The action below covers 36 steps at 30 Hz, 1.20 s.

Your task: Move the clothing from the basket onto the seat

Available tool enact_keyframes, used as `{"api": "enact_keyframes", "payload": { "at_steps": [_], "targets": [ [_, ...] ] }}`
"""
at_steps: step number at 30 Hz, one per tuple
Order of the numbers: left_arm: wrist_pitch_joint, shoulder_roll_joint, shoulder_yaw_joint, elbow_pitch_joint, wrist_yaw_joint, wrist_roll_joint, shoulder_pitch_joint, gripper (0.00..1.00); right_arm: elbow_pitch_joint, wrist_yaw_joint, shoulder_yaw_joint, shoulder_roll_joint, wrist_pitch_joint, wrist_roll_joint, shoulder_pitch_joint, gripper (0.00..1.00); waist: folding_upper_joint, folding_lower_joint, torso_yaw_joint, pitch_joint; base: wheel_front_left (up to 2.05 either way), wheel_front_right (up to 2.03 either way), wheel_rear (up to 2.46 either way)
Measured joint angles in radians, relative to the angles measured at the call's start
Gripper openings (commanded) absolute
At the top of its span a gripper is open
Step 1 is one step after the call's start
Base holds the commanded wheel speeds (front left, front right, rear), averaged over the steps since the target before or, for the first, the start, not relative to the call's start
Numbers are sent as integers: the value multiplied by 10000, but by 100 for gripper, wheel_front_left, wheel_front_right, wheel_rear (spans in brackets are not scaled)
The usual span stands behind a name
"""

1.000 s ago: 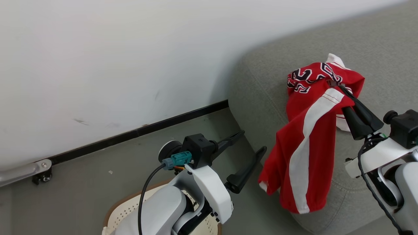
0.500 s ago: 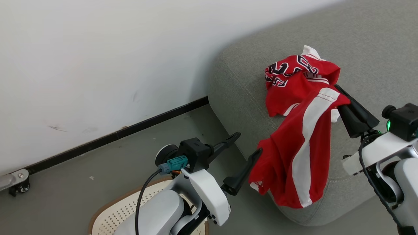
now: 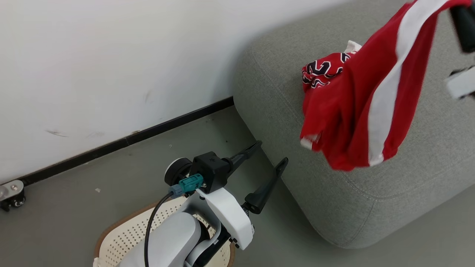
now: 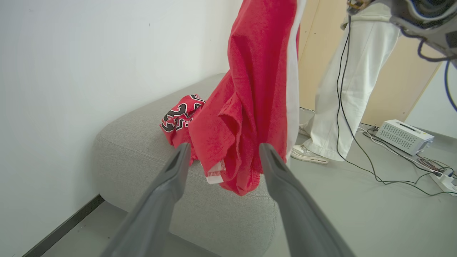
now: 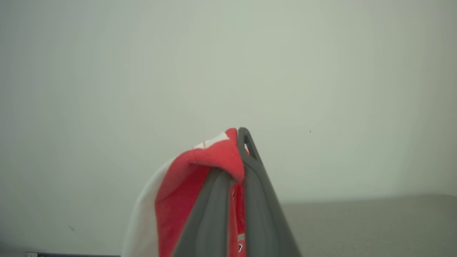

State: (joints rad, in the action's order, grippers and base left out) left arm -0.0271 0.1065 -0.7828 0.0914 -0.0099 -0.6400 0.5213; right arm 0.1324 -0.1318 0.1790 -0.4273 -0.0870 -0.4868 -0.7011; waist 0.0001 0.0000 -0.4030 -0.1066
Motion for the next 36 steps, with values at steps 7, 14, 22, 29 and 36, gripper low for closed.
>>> {"api": "enact_keyframes", "payload": {
  "at_steps": [7, 14, 22, 29, 36],
  "targets": [
    [173, 176, 35, -311, 159, 111, 8, 100, 857, 0, -1463, -832, 811, -479, -2528, 0, 0, 0, 113, -357, 0, 0, 0],
    [274, 284, 54, -719, 261, 274, 58, 100, 2245, 0, -2575, -1900, 1438, -96, -4062, 0, 0, 0, 290, -749, 0, 0, 0],
    [539, 337, 59, -1156, 428, 537, 442, 100, 3710, 0, -2581, -2266, 1584, 416, -4136, 0, 0, 0, 551, -1272, 0, 0, 0],
    [756, 426, 6, -1455, 487, 704, 671, 100, 4351, 0, -2382, -2186, 1455, 708, -4018, 0, 0, 0, 785, -1759, 0, 0, 0],
    [884, 422, -54, -1676, 512, 807, 911, 100, 4604, 0, -1630, -1551, 1104, 920, -3640, 0, 0, 0, 995, -2250, 0, 0, 0]
  ]
}}
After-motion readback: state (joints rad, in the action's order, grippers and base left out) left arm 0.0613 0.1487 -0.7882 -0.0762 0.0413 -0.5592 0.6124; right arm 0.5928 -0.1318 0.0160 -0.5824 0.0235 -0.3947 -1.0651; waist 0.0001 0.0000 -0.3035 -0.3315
